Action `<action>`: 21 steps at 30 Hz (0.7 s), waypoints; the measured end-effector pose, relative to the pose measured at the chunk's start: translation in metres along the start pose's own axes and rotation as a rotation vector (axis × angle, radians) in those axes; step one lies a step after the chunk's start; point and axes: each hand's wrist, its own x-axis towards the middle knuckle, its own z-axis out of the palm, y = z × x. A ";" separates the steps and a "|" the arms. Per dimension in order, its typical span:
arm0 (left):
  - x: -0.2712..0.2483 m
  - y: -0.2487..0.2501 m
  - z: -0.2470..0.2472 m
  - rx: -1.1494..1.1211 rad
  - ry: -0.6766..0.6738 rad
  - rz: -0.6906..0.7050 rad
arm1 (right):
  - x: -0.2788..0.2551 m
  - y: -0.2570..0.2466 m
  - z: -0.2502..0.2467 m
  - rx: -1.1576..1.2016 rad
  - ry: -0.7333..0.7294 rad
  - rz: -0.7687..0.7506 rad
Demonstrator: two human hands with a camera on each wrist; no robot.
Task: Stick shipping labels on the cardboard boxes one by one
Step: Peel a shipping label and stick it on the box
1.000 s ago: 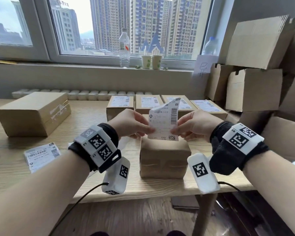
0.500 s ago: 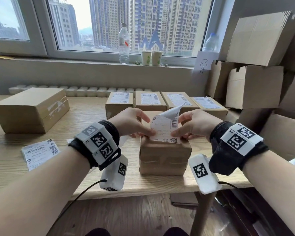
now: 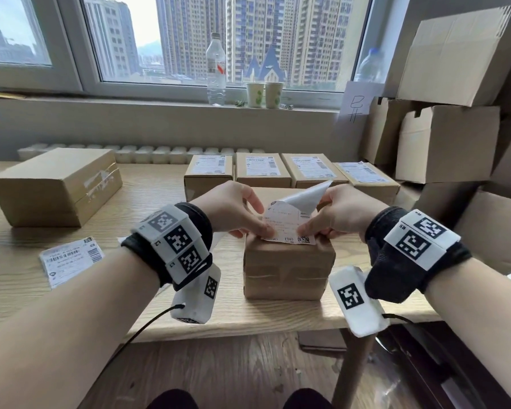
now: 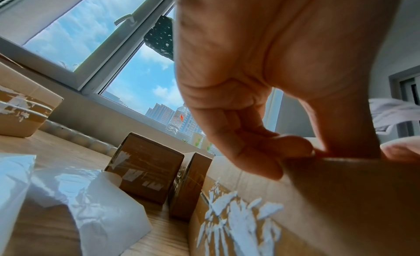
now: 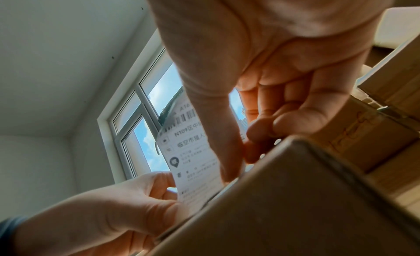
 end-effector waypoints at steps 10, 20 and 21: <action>-0.001 0.004 0.002 0.084 -0.112 -0.041 | -0.005 -0.002 0.007 -0.052 -0.075 -0.129; 0.006 0.000 -0.008 0.105 -0.187 -0.090 | 0.007 0.004 -0.009 -0.044 -0.233 -0.079; 0.008 -0.001 -0.009 0.173 -0.185 -0.083 | 0.008 0.004 -0.009 -0.085 -0.229 -0.089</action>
